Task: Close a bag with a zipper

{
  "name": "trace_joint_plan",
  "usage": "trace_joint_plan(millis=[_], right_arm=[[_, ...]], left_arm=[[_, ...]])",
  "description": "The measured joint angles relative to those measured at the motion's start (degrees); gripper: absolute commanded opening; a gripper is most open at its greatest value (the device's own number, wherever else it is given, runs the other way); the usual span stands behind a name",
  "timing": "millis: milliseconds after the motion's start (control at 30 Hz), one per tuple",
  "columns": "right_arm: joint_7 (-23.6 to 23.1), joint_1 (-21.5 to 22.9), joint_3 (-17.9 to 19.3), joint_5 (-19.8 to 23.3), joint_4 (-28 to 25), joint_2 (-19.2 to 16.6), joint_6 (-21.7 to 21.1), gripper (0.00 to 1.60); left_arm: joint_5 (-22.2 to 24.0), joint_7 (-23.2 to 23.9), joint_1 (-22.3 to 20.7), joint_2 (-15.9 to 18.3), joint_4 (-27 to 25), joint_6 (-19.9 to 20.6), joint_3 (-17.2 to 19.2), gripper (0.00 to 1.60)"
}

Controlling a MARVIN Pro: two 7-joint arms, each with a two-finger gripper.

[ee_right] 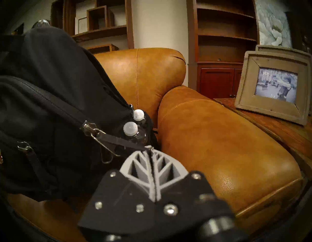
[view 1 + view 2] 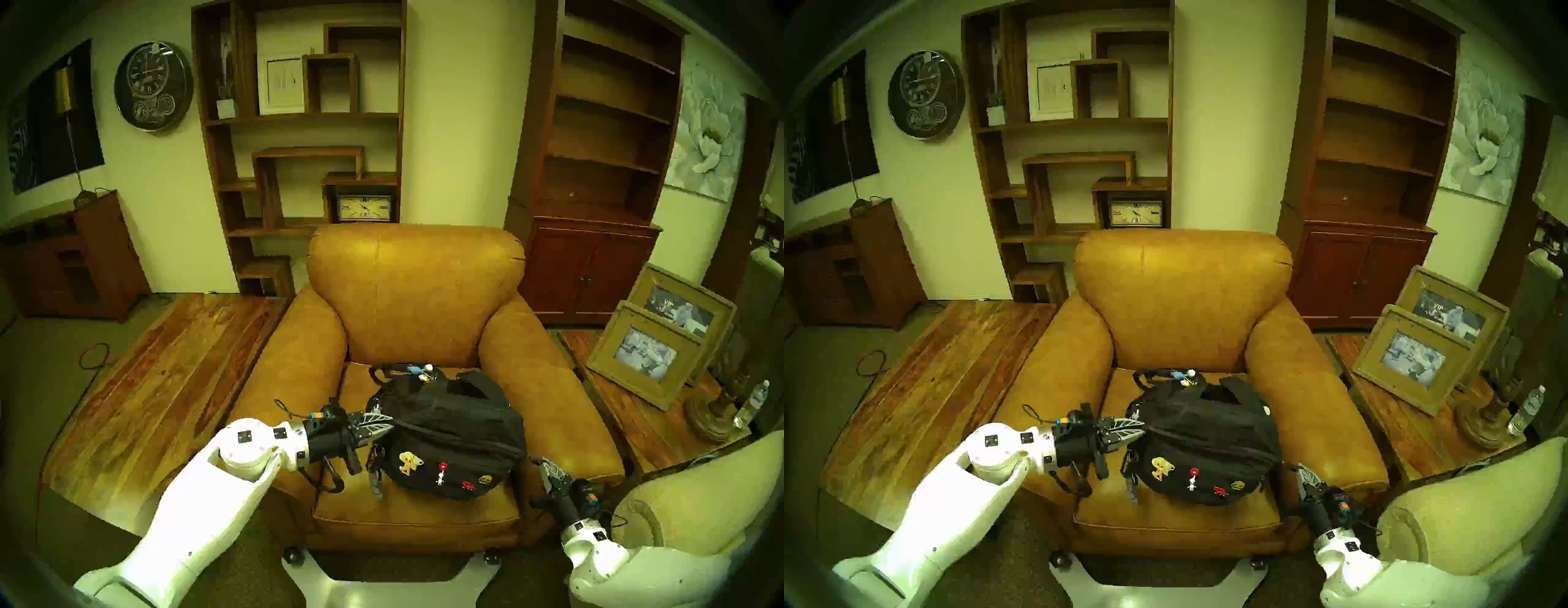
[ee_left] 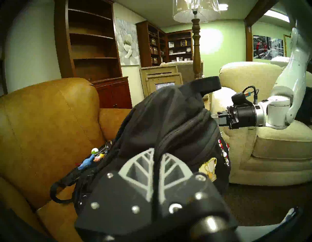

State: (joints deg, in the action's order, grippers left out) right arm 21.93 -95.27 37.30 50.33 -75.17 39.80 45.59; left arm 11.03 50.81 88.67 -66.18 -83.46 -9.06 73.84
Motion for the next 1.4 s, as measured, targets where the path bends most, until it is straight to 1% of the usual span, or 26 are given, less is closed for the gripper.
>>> trace_joint_plan(millis=[233, 400, 500, 567, 733, 833, 867, 900, 933, 1000, 1033, 1100, 1133, 1400], right_arm=[[-1.1, 1.2, 0.1, 0.4, 3.2, 2.7, 0.0, 0.00], [-2.2, 2.4, 0.2, 0.8, 6.6, 5.5, 0.0, 0.00], [-2.6, 2.7, 0.2, 0.9, 7.4, 6.1, -0.1, 0.00], [-3.1, 3.1, 0.2, 1.0, 9.0, 7.2, -0.1, 0.00], [-3.8, 3.2, 0.2, 1.1, 10.8, 8.4, -0.1, 0.00], [-3.7, 3.0, 0.4, 1.2, 11.4, 8.5, -0.1, 0.00], [-3.6, 2.8, 0.4, 1.2, 11.5, 8.4, -0.1, 0.71], [-3.3, 2.6, 0.5, 1.2, 11.5, 8.2, -0.1, 0.71], [-2.9, 2.3, 0.6, 1.1, 11.5, 8.0, 0.0, 0.84], [-1.6, 1.3, 0.6, 0.2, 10.2, 7.0, 0.5, 0.84], [-1.3, 1.0, 0.7, -0.2, 9.7, 6.6, 0.7, 1.32], [-0.1, 0.0, 0.8, -1.8, 7.9, 5.4, 1.9, 1.32], [0.6, -0.7, 0.9, -3.1, 6.5, 4.4, 2.8, 1.60], [2.8, -3.6, 1.3, -8.2, 0.2, 0.7, 6.3, 1.60]], left_arm=[[0.0, -0.2, 0.0, 0.0, 0.0, 0.2, 0.1, 0.00], [-0.1, -0.4, 0.0, 0.0, -0.1, 0.6, 0.3, 0.00], [-0.1, -0.5, 0.0, 0.0, -0.1, 0.7, 0.4, 0.00], [-0.1, -0.5, 0.0, 0.0, -0.1, 0.8, 0.5, 0.00], [0.0, -0.5, 0.1, 0.0, -0.2, 1.0, 0.7, 0.00], [0.1, -1.1, 0.0, 0.2, -0.3, 1.1, 1.7, 0.00], [0.2, -1.3, 0.0, 0.3, -0.3, 1.1, 2.1, 0.00], [0.3, -1.6, -0.1, 0.4, -0.3, 1.1, 2.7, 0.00], [0.4, -1.9, -0.2, 0.5, -0.5, 1.1, 3.1, 0.00], [0.7, -2.3, -0.2, 0.7, -0.9, 1.4, 3.8, 0.00], [0.8, -2.3, -0.2, 0.7, -1.1, 1.4, 3.9, 0.00], [1.0, -2.5, -0.2, 0.7, -1.4, 1.5, 4.1, 0.00], [1.1, -2.7, -0.2, 0.7, -1.6, 1.6, 4.2, 0.00], [1.4, -3.0, 0.0, 0.4, -1.9, 1.8, 4.2, 0.00]])
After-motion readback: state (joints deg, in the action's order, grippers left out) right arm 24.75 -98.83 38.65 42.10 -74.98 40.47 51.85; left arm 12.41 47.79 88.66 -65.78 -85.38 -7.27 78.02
